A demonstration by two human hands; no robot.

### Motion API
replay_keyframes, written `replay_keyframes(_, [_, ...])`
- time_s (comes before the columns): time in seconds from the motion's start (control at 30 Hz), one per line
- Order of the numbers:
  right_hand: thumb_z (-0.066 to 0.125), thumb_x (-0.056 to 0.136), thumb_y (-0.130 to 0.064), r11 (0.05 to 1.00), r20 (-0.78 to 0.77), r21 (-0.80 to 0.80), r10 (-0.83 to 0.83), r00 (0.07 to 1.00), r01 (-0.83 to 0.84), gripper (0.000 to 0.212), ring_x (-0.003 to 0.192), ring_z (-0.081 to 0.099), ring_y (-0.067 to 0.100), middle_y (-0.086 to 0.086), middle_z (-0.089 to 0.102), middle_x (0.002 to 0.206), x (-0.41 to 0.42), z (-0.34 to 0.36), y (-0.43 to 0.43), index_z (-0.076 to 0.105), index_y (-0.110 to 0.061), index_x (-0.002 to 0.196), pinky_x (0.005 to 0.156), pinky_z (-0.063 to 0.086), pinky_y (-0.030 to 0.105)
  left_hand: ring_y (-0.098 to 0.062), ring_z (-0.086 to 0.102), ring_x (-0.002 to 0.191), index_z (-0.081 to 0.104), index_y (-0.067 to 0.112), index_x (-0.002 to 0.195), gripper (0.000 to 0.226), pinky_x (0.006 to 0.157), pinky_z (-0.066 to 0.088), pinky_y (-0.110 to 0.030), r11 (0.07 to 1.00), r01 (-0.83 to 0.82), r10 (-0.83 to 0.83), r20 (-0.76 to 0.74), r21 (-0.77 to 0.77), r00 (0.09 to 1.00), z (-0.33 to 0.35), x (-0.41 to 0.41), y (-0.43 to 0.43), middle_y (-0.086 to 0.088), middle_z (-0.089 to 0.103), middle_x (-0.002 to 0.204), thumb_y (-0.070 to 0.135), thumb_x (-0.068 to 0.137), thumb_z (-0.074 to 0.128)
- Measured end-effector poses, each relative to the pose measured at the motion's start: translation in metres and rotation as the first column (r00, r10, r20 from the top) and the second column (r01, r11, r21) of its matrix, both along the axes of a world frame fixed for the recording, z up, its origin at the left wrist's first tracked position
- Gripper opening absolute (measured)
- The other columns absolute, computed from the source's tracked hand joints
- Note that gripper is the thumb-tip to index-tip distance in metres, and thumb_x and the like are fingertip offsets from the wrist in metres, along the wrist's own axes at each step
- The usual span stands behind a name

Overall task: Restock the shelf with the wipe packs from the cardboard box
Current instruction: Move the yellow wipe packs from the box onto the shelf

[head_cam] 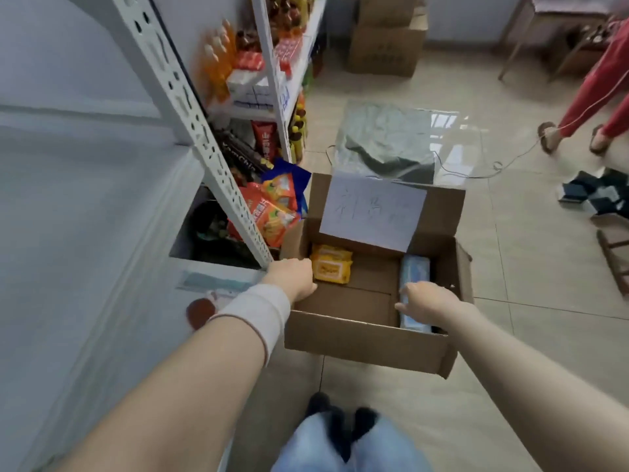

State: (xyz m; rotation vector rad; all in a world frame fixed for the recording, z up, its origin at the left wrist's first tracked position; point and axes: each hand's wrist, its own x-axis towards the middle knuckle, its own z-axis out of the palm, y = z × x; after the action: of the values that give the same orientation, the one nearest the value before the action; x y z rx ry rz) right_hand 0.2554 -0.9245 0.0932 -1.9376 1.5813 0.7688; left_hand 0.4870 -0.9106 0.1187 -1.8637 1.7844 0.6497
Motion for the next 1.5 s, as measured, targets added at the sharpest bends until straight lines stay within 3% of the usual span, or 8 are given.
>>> replay_keyframes(0.43, [0.049, 0.094, -0.036, 0.893, 0.211, 0.332, -0.383, 0.899, 0.303, 0.050, 0.130, 0.043, 0.017, 0.002, 0.047, 0.141, 0.000, -0.203, -0.050, 0.039, -0.018, 0.139, 0.105, 0.033, 0.025, -0.026, 0.046, 0.126, 0.026, 0.019, 0.143, 0.062, 0.098, 0.041, -0.038, 0.845, -0.480, 0.531, -0.265, 0.234, 0.805, -0.221, -0.014, -0.092, -0.007, 0.041, 0.142, 0.042, 0.091, 0.051])
replay_keyframes(0.67, [0.064, 0.083, -0.044, 0.711, 0.264, 0.448, -0.685, 0.679, 0.542, 0.074, 0.131, 0.043, 0.022, 0.007, 0.046, 0.142, 0.049, -0.381, -0.113, 0.033, -0.012, 0.142, 0.101, 0.035, 0.025, -0.033, 0.041, 0.129, 0.030, 0.009, 0.141, 0.063, 0.104, 0.035, -0.038, 0.676, -0.720, 0.714, -0.380, 0.156, 0.588, -0.395, 0.006, -0.197, -0.016, 0.042, 0.140, 0.035, 0.090, 0.055])
replay_keyframes(0.8, [0.075, 0.077, -0.029, 0.591, 0.435, 0.430, -0.798, 0.416, 0.683, 0.063, 0.118, 0.054, 0.020, 0.001, 0.056, 0.124, 0.081, -0.444, -0.148, 0.046, -0.015, 0.132, 0.088, 0.038, 0.020, -0.029, 0.041, 0.130, 0.031, 0.010, 0.141, 0.063, 0.106, 0.036, -0.038, 0.652, -0.751, 0.711, -0.430, 0.106, 0.556, -0.458, 0.015, -0.224, -0.013, 0.042, 0.142, 0.033, 0.089, 0.058])
replay_keyframes(0.9, [0.079, 0.072, -0.024, 0.482, 0.476, 0.441, -0.841, 0.258, 0.757, 0.063, 0.107, 0.061, 0.020, 0.002, 0.061, 0.118, 0.102, -0.468, -0.160, 0.049, -0.014, 0.127, 0.086, 0.046, 0.025, -0.024, 0.047, 0.125, 0.038, 0.014, 0.137, 0.054, 0.092, 0.037, -0.025, 0.650, -0.750, 0.691, -0.507, 0.122, 0.516, -0.478, 0.024, -0.234, -0.007, 0.049, 0.137, 0.030, 0.090, 0.058])
replay_keyframes(1.0, [0.082, 0.069, -0.026, 0.442, 0.469, 0.415, -0.853, 0.230, 0.795, 0.063, 0.099, 0.061, 0.018, 0.000, 0.062, 0.110, 0.108, -0.479, -0.160, 0.051, -0.012, 0.122, 0.082, 0.047, 0.026, -0.022, 0.049, 0.123, 0.042, 0.013, 0.135, 0.054, 0.086, 0.034, -0.021, 0.613, -0.778, 0.711, -0.528, 0.140, 0.465, -0.489, 0.028, -0.242, -0.005, 0.052, 0.134, 0.029, 0.088, 0.061])
replay_keyframes(1.17, [0.080, 0.071, -0.027, 0.395, 0.387, 0.654, -0.907, 0.164, 0.645, 0.021, 0.070, 0.062, -0.007, -0.021, 0.065, 0.079, 0.091, -0.475, -0.130, 0.061, -0.032, 0.079, 0.057, 0.047, 0.005, -0.021, 0.049, 0.124, 0.043, 0.012, 0.134, 0.061, 0.090, 0.036, -0.021, 0.594, -0.789, 0.716, -0.552, 0.160, 0.427, -0.491, 0.025, -0.241, -0.005, 0.052, 0.134, 0.026, 0.081, 0.070])
replay_keyframes(1.33, [0.079, 0.072, -0.018, 0.291, 0.305, 0.732, -0.949, 0.085, 0.616, 0.022, 0.067, 0.069, -0.004, -0.017, 0.072, 0.074, 0.047, -0.468, -0.105, 0.065, -0.029, 0.085, 0.056, 0.049, 0.007, -0.024, 0.053, 0.120, 0.049, 0.011, 0.129, 0.062, 0.095, 0.044, -0.031, 0.594, -0.772, 0.744, -0.518, 0.227, 0.421, -0.497, 0.022, -0.237, -0.009, 0.055, 0.130, 0.030, 0.076, 0.074])
replay_keyframes(1.5, [0.071, 0.079, -0.013, 0.156, 0.246, 0.770, -0.967, -0.062, 0.619, 0.023, 0.071, 0.071, 0.008, -0.007, 0.071, 0.087, 0.018, -0.463, -0.099, 0.059, -0.027, 0.093, 0.054, 0.055, 0.020, -0.023, 0.059, 0.110, 0.055, 0.007, 0.124, 0.050, 0.088, 0.047, -0.031, 0.479, -0.782, 0.808, -0.549, 0.399, 0.215, -0.492, 0.018, -0.226, -0.011, 0.061, 0.123, 0.022, 0.079, 0.071])
